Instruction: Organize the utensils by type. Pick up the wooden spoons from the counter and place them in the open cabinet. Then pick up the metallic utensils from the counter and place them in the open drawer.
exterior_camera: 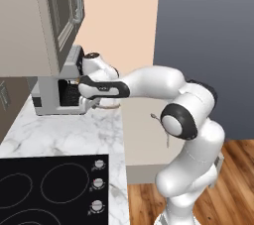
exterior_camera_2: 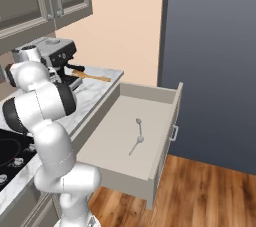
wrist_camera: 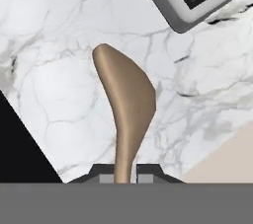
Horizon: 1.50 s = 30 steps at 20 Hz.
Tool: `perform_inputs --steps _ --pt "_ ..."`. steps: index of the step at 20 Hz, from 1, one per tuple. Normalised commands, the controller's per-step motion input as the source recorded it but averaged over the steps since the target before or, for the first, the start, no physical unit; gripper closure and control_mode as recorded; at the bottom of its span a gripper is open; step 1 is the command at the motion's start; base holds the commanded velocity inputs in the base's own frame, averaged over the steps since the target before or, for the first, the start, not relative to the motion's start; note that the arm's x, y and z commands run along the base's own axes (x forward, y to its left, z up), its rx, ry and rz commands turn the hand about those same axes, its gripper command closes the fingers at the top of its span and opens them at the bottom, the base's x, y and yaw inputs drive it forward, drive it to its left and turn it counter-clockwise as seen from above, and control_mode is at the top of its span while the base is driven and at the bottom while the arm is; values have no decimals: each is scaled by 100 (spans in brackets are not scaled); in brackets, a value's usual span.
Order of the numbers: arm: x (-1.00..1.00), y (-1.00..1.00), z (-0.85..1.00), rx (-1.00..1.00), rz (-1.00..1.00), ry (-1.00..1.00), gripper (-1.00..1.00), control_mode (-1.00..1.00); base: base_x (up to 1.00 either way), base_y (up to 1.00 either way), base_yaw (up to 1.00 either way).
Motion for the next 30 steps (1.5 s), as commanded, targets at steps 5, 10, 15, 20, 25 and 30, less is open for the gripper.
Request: perform_inputs --steps 5,10,15,20,25,30 --pt "-7 -89 41 -2 -50 0 100 -100 0 0 0" --pt "0 -96 62 0 -45 5 100 -100 0 0 0" --pt "-5 -100 49 2 -45 8 100 -100 0 0 0" --pt "-10 -100 20 3 -44 5 100 -100 0 0 0" --pt "-40 -69 17 0 -33 -19 100 -100 0 0 0" --pt "-47 -9 44 6 -18 -26 100 -100 0 0 0"
